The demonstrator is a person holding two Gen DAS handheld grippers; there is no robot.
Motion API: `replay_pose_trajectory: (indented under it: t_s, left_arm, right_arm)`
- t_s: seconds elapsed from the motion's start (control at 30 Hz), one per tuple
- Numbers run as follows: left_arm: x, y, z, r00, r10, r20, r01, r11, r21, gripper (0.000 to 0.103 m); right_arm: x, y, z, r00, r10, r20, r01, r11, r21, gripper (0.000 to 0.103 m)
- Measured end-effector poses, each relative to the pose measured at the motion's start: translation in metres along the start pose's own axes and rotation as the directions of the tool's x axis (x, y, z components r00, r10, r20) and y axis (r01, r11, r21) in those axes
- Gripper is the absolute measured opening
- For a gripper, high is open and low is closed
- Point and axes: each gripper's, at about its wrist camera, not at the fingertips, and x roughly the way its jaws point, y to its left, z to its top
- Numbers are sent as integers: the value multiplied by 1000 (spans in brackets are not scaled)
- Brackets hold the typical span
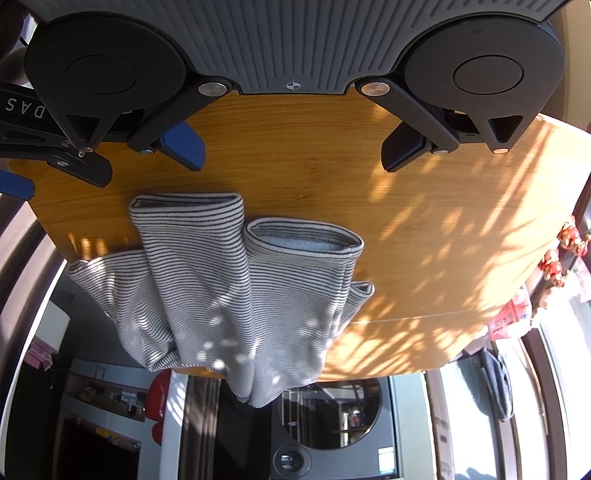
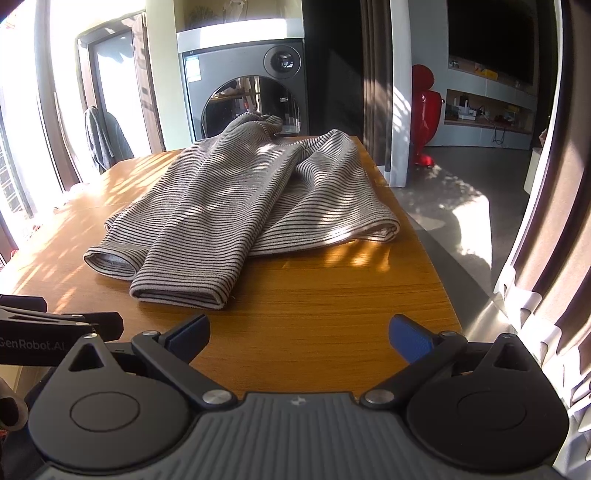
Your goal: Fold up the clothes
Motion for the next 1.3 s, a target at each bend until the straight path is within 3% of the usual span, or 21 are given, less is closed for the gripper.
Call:
replay_pose_trajectory:
  t_s: [0.13, 0.23, 0.37, 0.5, 0.67, 0.8, 0.9, 0.97, 1.03, 1.17, 1.3]
  left_arm:
    - [3, 2, 2, 1000, -25, -8, 25, 1000, -5, 103]
    - [6, 13, 11, 994, -111, -4, 111, 993, -45, 103]
    - [8, 37, 43, 966, -239, 102, 245, 968, -60, 103]
    - [27, 49, 84, 947, -262, 188, 267, 964, -4, 103]
    - [83, 59, 121, 951, -281, 127, 290, 955, -60, 103]
    - [121, 57, 139, 934, -345, 95, 353, 931, -94, 103]
    - [146, 57, 143, 916, -391, 93, 401, 905, -143, 103]
    - [159, 58, 144, 906, -412, 93, 422, 891, -169, 103]
    - [159, 57, 140, 907, -411, 90, 420, 897, -140, 103]
    - [142, 57, 124, 910, -409, 73, 414, 906, -87, 103]
    - [110, 75, 99, 880, -475, 31, 474, 868, -147, 103]
  right_arm:
    - [2, -1, 1, 1000, 6, -5, -6, 1000, -3, 103]
    - [5, -6, 7, 1000, 18, -1, -18, 1000, -21, 103]
    - [15, -20, 31, 998, 43, 39, -42, 998, -45, 103]
    - [43, -33, 60, 992, 113, 52, -113, 994, 4, 103]
    - [88, -31, 91, 987, 154, 50, -154, 988, -3, 103]
    - [122, -22, 121, 979, 181, 96, -176, 982, -62, 103]
    - [153, -21, 139, 969, 234, 80, -233, 972, -29, 103]
    - [178, -25, 140, 964, 267, 19, -267, 960, 87, 103]
    - [183, -28, 128, 952, 298, 70, -305, 941, 143, 103]
    - [177, -28, 121, 932, 361, 40, -363, 922, 133, 103]
    - [148, -21, 100, 905, 425, 10, -424, 901, 89, 103]
